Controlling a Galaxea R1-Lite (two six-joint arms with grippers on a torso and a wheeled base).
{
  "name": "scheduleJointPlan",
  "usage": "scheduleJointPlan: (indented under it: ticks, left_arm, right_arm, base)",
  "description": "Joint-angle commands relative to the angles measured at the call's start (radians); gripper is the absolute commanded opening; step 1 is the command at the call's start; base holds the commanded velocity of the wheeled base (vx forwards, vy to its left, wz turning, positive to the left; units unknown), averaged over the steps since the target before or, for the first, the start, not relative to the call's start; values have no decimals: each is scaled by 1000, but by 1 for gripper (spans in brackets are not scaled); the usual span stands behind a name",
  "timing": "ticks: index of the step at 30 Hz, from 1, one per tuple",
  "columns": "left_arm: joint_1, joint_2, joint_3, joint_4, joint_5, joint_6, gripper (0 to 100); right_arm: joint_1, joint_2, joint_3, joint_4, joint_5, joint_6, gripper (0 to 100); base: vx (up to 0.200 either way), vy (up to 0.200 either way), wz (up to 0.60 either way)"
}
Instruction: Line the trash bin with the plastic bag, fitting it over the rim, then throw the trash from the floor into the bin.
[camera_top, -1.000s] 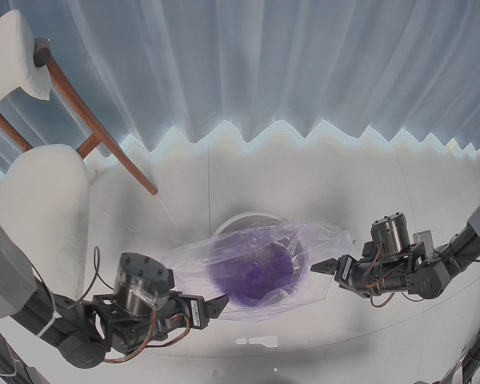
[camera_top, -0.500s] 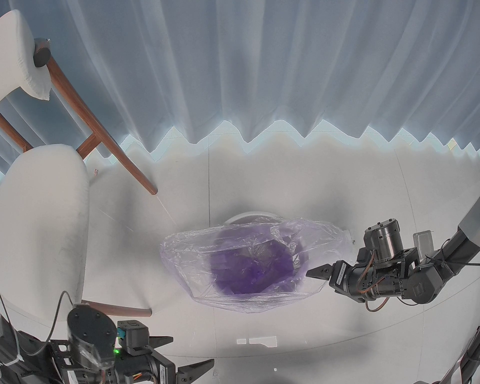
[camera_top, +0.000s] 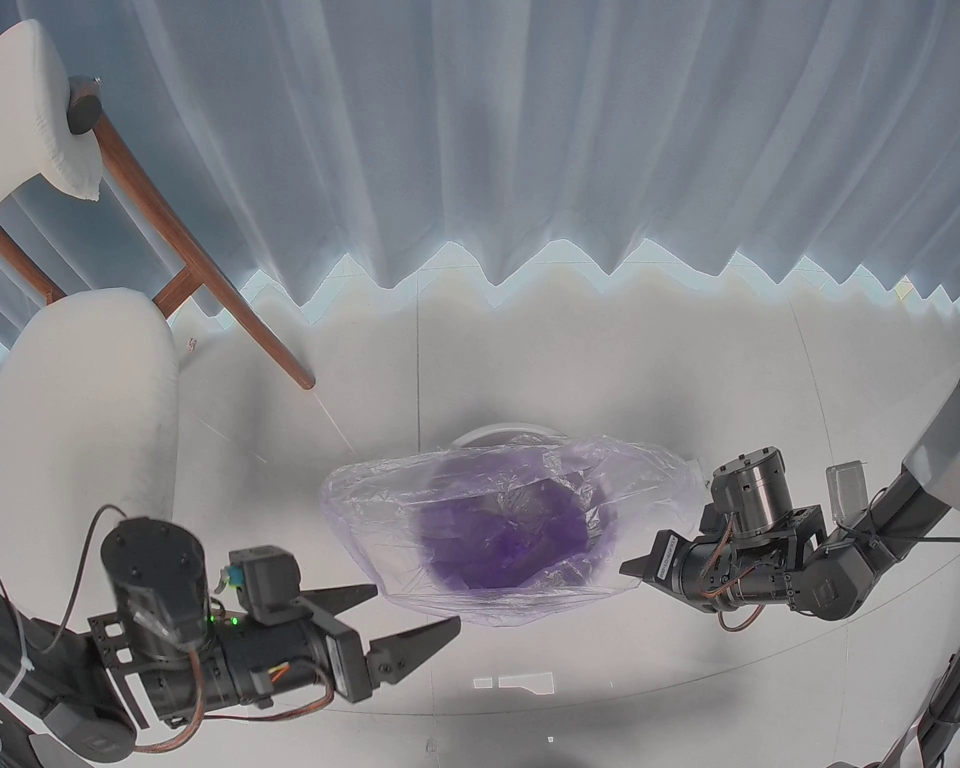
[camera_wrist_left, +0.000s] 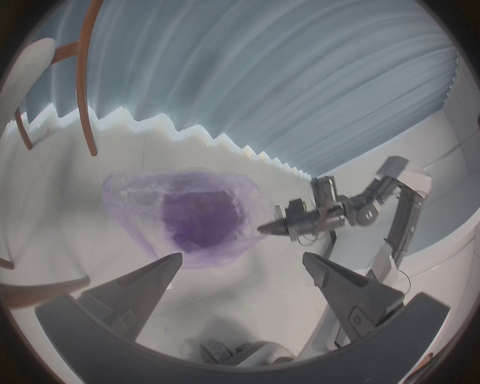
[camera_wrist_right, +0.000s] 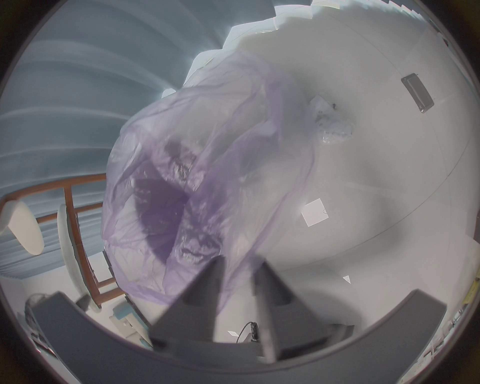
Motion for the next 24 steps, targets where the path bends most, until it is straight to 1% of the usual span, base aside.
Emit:
scheduleJointPlan:
  ticks: [1,5,8,10,11,12,13,14,16,21,24]
  left_arm:
    - [89,179,-177,27,-14,0,100]
    - [88,248,-261,37,-14,9,100]
    - [68,271,-298,57,-14,20,100]
    - [60,286,-315,74,-14,64,100]
    - [60,288,-316,76,-14,69,100]
    - [65,299,-327,77,-14,146,100]
    - [66,300,-328,77,-14,161,100]
    - [75,309,-354,76,-14,271,100]
    - [81,309,-379,71,-14,334,100]
    - [81,282,-430,65,-19,354,100]
    - [89,239,-437,88,-23,350,100]
  right_arm:
    - [83,-6,34,-4,-5,-10,0]
    - [121,-25,106,-12,-5,-48,0]
    - [123,-14,172,-35,-4,-117,0]
    - [115,0,204,-63,-4,-157,0]
    - [115,1,206,-66,-4,-160,0]
    - [110,14,223,-95,-5,-181,0]
    - [107,15,224,-101,-5,-183,0]
    - [98,24,227,-132,-5,-189,0]
    - [97,31,226,-153,-5,-189,0]
    - [98,29,215,-165,-5,-191,0]
    - [103,31,201,-165,-4,-189,0]
  base:
    - [0,0,0]
    - [0,0,0]
    - [0,0,0]
    - [0,0,0]
    - [0,0,0]
    - [0,0,0]
    - [0,0,0]
    - [0,0,0]
    - [0,0,0]
    - [0,0,0]
    - [0,0,0]
